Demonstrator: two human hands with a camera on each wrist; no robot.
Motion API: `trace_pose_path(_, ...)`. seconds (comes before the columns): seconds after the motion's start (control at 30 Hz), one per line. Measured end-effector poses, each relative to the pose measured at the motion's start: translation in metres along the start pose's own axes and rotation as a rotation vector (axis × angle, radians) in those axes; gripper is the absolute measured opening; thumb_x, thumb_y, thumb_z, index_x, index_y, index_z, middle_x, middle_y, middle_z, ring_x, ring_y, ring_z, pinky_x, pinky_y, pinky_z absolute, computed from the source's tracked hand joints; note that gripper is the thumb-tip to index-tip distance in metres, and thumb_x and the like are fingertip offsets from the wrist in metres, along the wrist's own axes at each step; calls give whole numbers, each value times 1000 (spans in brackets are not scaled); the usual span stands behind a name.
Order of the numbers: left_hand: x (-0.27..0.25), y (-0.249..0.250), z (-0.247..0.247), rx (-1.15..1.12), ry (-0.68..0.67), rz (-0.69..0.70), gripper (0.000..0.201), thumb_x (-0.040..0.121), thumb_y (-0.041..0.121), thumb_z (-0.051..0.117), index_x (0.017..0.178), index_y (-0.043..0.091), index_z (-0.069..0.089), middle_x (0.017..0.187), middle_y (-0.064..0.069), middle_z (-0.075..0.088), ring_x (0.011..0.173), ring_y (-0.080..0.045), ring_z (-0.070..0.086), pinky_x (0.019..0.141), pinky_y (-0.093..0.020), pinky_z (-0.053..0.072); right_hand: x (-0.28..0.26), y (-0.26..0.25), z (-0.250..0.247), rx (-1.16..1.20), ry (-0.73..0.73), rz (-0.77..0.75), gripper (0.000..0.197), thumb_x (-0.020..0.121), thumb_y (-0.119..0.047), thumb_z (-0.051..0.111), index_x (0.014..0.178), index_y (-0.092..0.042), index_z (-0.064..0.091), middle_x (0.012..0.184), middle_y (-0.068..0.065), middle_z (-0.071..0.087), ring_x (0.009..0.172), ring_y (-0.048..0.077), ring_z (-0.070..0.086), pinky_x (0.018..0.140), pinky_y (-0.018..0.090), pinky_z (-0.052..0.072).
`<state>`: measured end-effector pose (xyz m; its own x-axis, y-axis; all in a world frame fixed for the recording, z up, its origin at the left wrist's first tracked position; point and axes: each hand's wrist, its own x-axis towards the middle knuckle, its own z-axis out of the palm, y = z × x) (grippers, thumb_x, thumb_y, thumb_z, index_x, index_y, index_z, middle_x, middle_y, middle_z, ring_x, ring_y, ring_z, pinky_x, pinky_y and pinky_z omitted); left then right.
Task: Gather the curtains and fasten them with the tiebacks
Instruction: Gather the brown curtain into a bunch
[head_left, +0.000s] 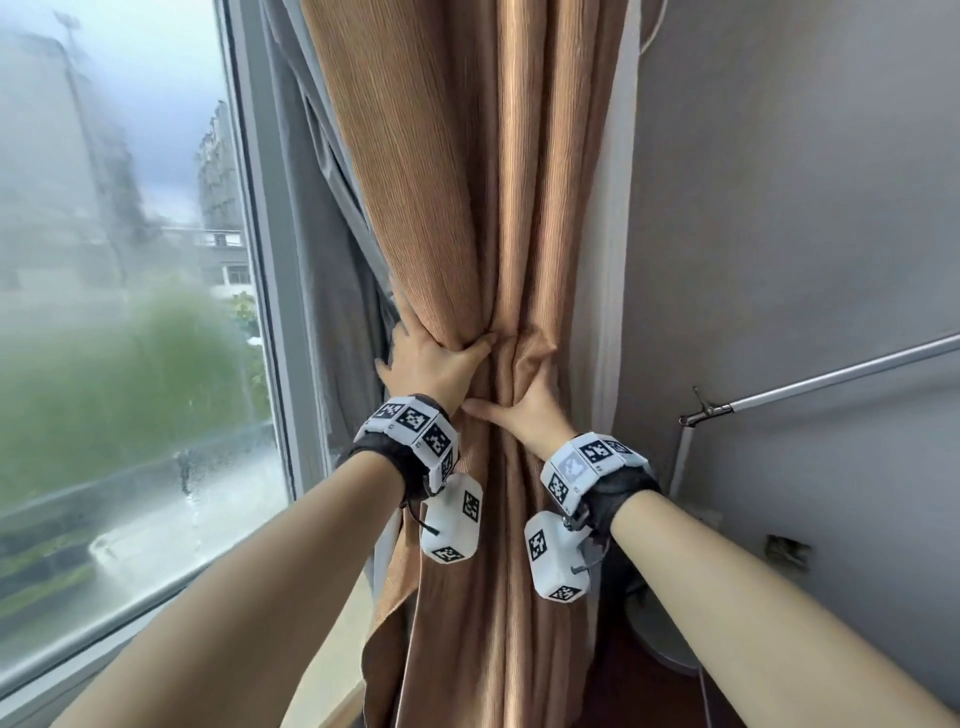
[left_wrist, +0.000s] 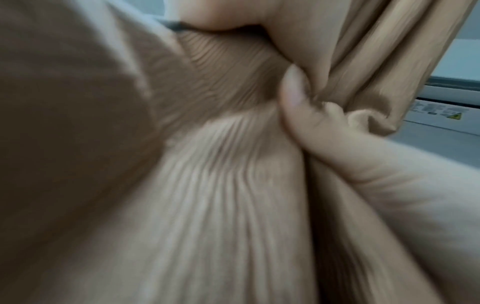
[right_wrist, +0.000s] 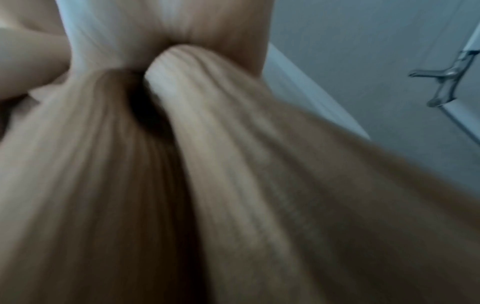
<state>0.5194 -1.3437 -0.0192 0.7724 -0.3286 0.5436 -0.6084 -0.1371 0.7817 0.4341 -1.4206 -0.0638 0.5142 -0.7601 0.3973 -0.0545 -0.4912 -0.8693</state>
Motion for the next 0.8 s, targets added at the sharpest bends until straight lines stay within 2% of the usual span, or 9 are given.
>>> trace_pose_path(0.07, 4, -10, -14, -9, 8, 17, 113, 65, 62, 71, 149, 26, 5, 139, -11, 44, 128, -32, 43, 112, -52, 26, 1, -5, 21, -112, 36, -14, 140, 25, -74, 72, 141, -20, 16, 141, 6, 37, 133, 23, 35, 110, 48, 32)
trace_pose_path(0.13, 6, -23, -28, 33, 85, 52, 113, 62, 64, 72, 149, 23, 12, 139, -14, 39, 132, -33, 36, 112, -48, 27, -1, -12, 38, -234, 78, -25, 132, 36, -66, 79, 142, -19, 17, 143, 8, 33, 134, 27, 33, 108, 51, 31)
trace_pose_path(0.23, 7, -42, -48, 124, 193, 69, 122, 56, 74, 68, 149, 26, 5, 155, -9, 4, 145, -27, 0, 119, -46, 0, 1, -18, 60, -334, 124, -57, 124, 47, -60, 81, 144, -16, 16, 146, 11, 27, 136, 29, 29, 108, 54, 29)
trace_pose_path(0.3, 13, -52, -58, 37, 200, 33, 133, 49, 74, 71, 148, 36, -9, 157, -8, -9, 146, -23, -9, 116, -46, -10, 5, -20, 74, -346, 150, -65, 126, 49, -60, 80, 145, -10, 15, 148, 12, 24, 137, 31, 27, 109, 54, 27)
trace_pose_path(0.4, 24, -64, -60, -296, 68, 68, 142, 46, 56, 85, 148, 35, -12, 155, -4, 16, 142, -19, 22, 119, -45, 20, 9, -19, 81, -333, 183, -64, 125, 50, -57, 82, 144, -7, 17, 147, 14, 27, 135, 33, 30, 107, 52, 31)
trace_pose_path(0.47, 23, -66, -56, -342, -5, 77, 141, 46, 53, 88, 149, 35, -6, 148, 7, 27, 136, -12, 33, 114, -39, 31, 12, -18, 81, -310, 189, -60, 123, 48, -56, 83, 144, -10, 20, 143, 13, 32, 132, 33, 34, 104, 51, 35)
trace_pose_path(0.57, 15, -61, -43, -307, -59, 82, 141, 38, 68, 82, 148, 39, -3, 149, 4, 30, 136, -13, 35, 112, -40, 34, 17, -13, 78, -282, 155, -48, 120, 47, -57, 80, 142, -13, 22, 139, 12, 36, 129, 31, 38, 102, 50, 39)
trace_pose_path(0.67, 13, -49, -27, -269, -102, 119, 144, 41, 62, 84, 149, 32, -6, 147, -5, 31, 136, -19, 35, 112, -39, 33, 20, -2, 69, -305, 166, -53, 115, 41, -71, 65, 137, -16, 32, 133, 9, 44, 123, 29, 46, 98, 48, 44)
trace_pose_path(0.8, 10, -34, -13, -191, -104, 107, 144, 45, 59, 84, 150, 25, -6, 142, -12, 33, 131, -29, 39, 108, -46, 36, 14, 5, 56, -325, 160, -70, 99, 47, -61, 65, 131, -16, 38, 125, 9, 49, 117, 30, 49, 93, 48, 46)
